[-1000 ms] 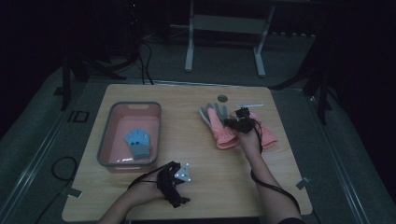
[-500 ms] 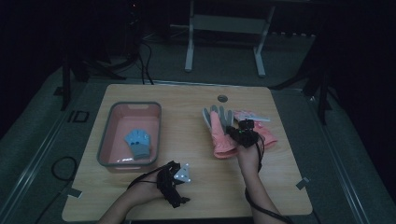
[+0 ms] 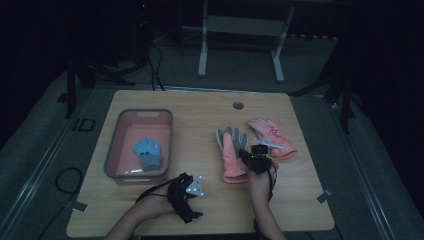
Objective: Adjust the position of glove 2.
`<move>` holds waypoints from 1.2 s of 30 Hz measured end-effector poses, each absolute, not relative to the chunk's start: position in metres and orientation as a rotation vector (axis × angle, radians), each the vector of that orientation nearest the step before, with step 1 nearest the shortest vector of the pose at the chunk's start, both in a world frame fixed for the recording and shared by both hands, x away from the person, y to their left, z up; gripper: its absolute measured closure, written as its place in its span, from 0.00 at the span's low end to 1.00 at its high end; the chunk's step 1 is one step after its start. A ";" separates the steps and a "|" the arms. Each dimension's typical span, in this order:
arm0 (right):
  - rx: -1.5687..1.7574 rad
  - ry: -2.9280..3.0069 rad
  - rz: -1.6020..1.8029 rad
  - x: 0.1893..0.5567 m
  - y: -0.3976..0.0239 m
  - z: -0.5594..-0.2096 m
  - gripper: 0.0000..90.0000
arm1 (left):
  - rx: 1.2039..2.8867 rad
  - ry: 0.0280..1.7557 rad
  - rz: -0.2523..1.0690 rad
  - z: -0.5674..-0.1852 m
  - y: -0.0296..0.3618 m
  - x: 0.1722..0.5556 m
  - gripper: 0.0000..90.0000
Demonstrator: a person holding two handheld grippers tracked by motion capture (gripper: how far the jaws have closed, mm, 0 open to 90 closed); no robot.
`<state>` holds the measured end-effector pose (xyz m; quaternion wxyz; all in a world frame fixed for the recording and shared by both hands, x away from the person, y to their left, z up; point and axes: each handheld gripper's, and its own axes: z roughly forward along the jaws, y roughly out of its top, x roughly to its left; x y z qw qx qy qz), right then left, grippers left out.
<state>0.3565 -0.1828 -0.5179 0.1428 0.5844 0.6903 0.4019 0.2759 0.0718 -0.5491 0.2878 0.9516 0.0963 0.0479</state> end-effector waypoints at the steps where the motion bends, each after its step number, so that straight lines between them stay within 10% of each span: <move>1: 1.683 2.001 1.135 0.356 -0.181 -0.522 0.99 | 2.539 0.258 0.127 -0.549 0.072 0.276 0.03; 20: 1.507 2.093 1.069 0.359 -0.195 -0.509 0.80 | 2.536 0.260 0.108 -0.551 0.072 0.274 0.03; 36: 1.359 2.075 1.007 0.418 -0.285 -0.494 0.67 | 2.534 0.251 0.102 -0.551 0.071 0.275 0.03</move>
